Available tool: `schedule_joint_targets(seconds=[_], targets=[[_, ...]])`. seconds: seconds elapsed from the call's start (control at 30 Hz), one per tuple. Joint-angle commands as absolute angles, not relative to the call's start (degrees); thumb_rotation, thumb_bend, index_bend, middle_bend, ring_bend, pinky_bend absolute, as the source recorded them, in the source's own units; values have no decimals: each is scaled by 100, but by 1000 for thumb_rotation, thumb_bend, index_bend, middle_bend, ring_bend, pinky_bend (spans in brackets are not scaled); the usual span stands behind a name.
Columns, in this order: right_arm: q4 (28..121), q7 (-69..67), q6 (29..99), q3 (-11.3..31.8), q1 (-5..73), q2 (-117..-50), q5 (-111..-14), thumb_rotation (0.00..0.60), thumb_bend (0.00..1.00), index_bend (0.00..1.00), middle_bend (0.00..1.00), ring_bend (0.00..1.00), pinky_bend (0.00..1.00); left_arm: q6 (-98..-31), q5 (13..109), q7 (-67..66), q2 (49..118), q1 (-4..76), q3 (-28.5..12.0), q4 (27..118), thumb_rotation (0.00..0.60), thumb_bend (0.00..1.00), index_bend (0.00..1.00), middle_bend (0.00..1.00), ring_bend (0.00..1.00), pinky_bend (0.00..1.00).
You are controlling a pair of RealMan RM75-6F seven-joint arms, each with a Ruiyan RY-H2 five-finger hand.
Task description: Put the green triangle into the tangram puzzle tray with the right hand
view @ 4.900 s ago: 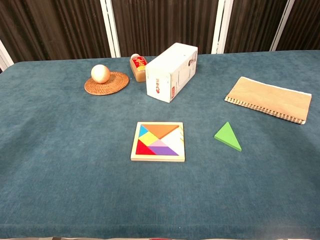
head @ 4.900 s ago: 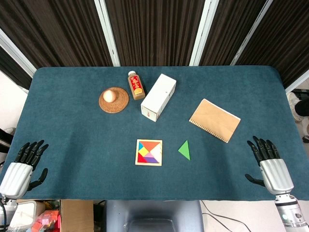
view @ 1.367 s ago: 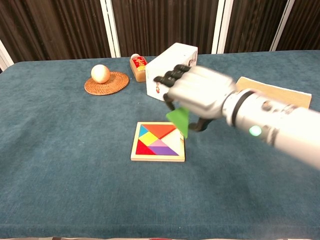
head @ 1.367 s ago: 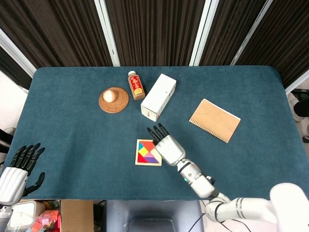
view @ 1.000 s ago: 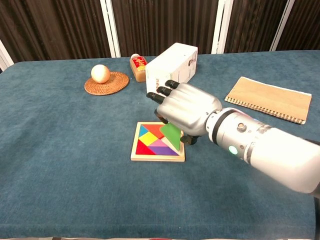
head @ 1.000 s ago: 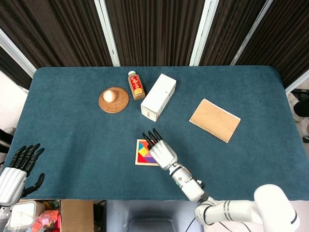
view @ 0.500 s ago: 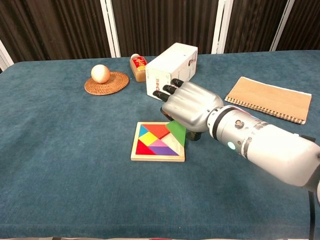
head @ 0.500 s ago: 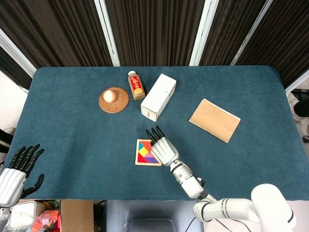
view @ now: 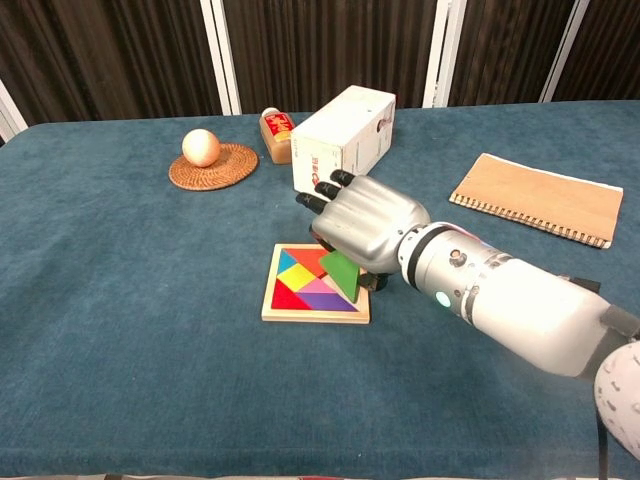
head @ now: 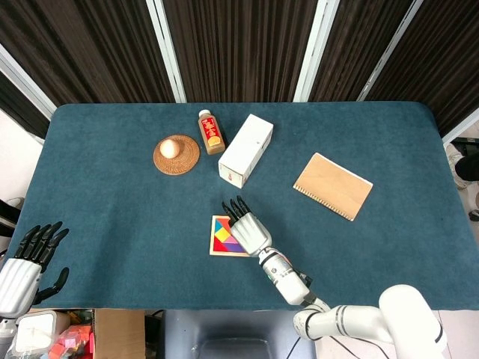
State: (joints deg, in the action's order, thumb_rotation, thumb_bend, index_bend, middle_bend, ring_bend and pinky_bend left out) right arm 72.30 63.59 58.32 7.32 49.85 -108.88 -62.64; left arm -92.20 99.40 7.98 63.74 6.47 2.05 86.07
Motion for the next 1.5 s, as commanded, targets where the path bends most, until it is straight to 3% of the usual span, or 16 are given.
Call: schedule_joint_targets(seconds=[0.03,1.13,1.5], targets=[[7229,6337,5817,714,4990,-10880,-6271,600,499,733,109,0,0,-9213,9936,797,6381,652,203,8596,600,468,0,2,17,54],[7490,6712,5978,517,4987,-10775,-6259,600,499,711,109,0,0,-9337,10062,745,6406,616,245,8597,600,469,0,2,17,54],[7501,6750,5982,507,4983,-10761,-6229,600,499,654,109,0,0,-9308,10040,752,6401,630,239,8606,600,468,0,2,17,54]])
